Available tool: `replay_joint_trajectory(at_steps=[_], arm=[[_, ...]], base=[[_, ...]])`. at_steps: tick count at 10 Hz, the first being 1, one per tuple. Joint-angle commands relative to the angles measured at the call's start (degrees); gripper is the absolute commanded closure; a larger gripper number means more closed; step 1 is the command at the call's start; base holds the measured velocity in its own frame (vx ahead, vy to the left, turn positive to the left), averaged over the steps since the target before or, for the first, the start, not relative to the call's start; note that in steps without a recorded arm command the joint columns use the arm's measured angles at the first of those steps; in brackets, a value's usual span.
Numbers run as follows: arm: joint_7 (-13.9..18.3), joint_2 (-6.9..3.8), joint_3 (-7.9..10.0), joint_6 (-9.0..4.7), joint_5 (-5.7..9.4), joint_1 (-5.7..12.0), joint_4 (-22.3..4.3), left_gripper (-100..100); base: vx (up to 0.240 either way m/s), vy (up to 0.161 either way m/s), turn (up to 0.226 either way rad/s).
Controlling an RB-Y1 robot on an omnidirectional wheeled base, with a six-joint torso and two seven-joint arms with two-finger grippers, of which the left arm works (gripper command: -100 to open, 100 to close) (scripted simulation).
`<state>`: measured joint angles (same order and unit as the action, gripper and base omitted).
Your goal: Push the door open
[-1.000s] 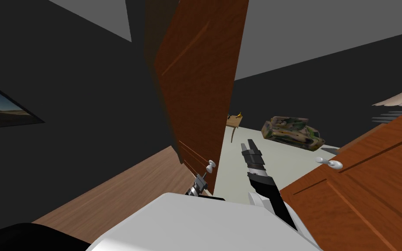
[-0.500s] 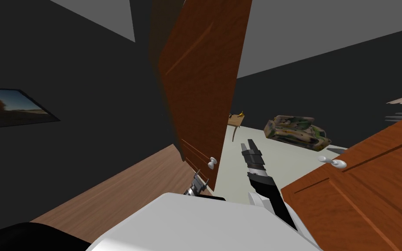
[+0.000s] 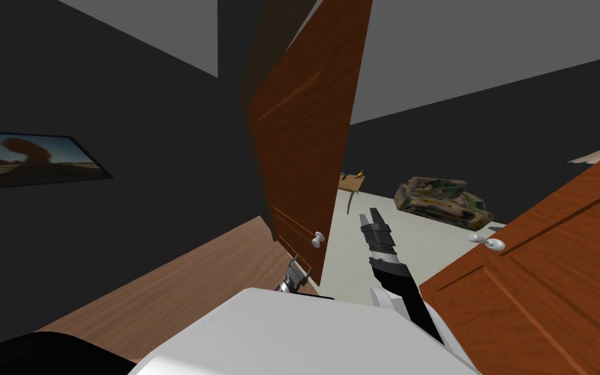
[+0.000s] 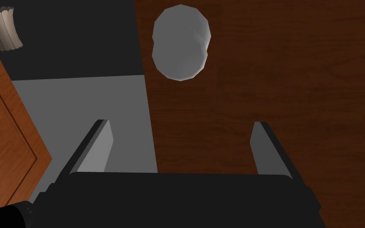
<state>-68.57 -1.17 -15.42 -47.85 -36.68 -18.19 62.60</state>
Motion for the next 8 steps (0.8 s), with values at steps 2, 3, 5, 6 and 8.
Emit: replay_joint_trajectory(at_steps=[2,3,5,6,8], arm=[[-0.08,-0.57,0.15,0.29,0.18,0.67,-0.28,-100],[-0.11,-0.29,0.24,0.41,0.27,0.97,-0.42,-100],[-0.17,1.37,0.4,0.65,0.44,1.57,-0.71,-100],[-0.18,0.76,0.48,0.37,0.47,1.58,-1.0,-100],[-0.18,0.76,0.48,0.37,0.47,1.58,-1.0,100]], base=[[0.185,-0.146,-0.011],[0.215,-0.184,-0.016],[0.184,-0.133,-0.015],[0.067,-0.053,0.0],[-0.016,0.004,-0.016]])
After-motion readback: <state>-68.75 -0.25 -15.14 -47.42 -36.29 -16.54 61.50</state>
